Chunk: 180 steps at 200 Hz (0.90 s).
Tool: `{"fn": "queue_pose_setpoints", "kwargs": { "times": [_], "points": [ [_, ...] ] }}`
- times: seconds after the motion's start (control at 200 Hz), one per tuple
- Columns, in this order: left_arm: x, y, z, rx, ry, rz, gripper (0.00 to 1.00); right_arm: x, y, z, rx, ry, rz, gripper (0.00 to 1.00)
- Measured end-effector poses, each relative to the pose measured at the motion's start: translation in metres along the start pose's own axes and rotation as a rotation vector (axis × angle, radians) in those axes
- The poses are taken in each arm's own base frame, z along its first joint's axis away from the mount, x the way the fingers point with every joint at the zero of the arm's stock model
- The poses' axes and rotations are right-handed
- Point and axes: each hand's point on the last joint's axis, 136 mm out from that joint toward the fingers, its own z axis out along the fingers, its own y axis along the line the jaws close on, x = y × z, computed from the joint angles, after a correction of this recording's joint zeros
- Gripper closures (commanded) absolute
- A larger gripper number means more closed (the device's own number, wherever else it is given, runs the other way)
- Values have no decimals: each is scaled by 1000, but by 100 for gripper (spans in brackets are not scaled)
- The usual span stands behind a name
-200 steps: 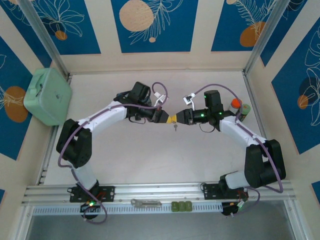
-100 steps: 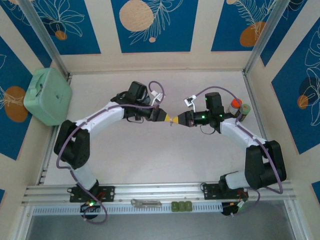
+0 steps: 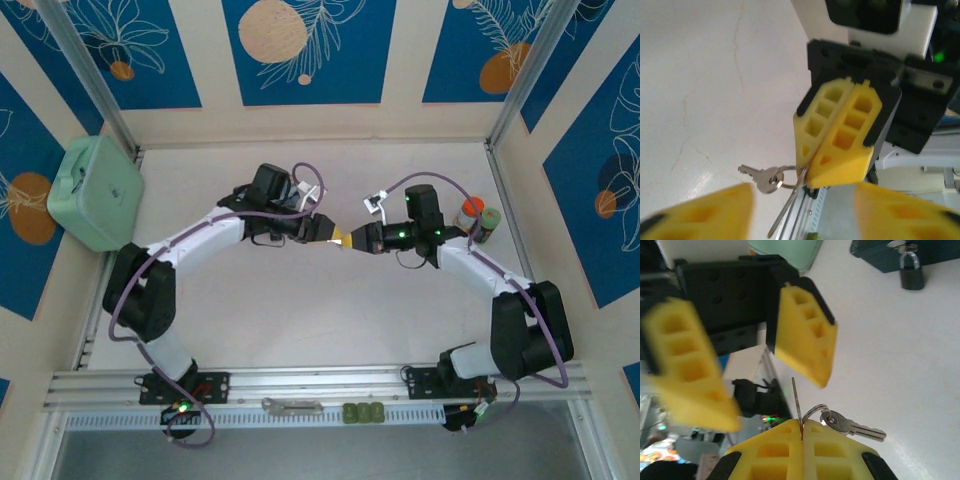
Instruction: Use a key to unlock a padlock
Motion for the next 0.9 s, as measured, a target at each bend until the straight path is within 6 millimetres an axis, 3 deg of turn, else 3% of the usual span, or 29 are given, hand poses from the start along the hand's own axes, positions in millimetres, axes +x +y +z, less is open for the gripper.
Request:
{"fn": "queue_pose_setpoints", "kwargs": {
  "times": [0.12,0.26,0.455,0.63,0.765,0.9],
  "points": [
    [-16,9,-9,-27,-119,-140,24,2,0,8,143,-31,-104,100],
    [-32,26,-11,-6,-256,-360,27,-11,8,4,277,-132,-258,100],
    [-39,38,-1,16,-349,-617,29,-26,-13,0,446,-254,-433,100],
    [-43,36,2,18,-410,-722,34,-18,-16,14,519,-255,-663,100],
    [-46,36,-2,26,-442,-764,38,-16,-22,14,565,-277,-796,100],
    [-44,39,-1,36,-449,-804,52,-20,-19,14,603,-289,-899,100]
  ]
}}
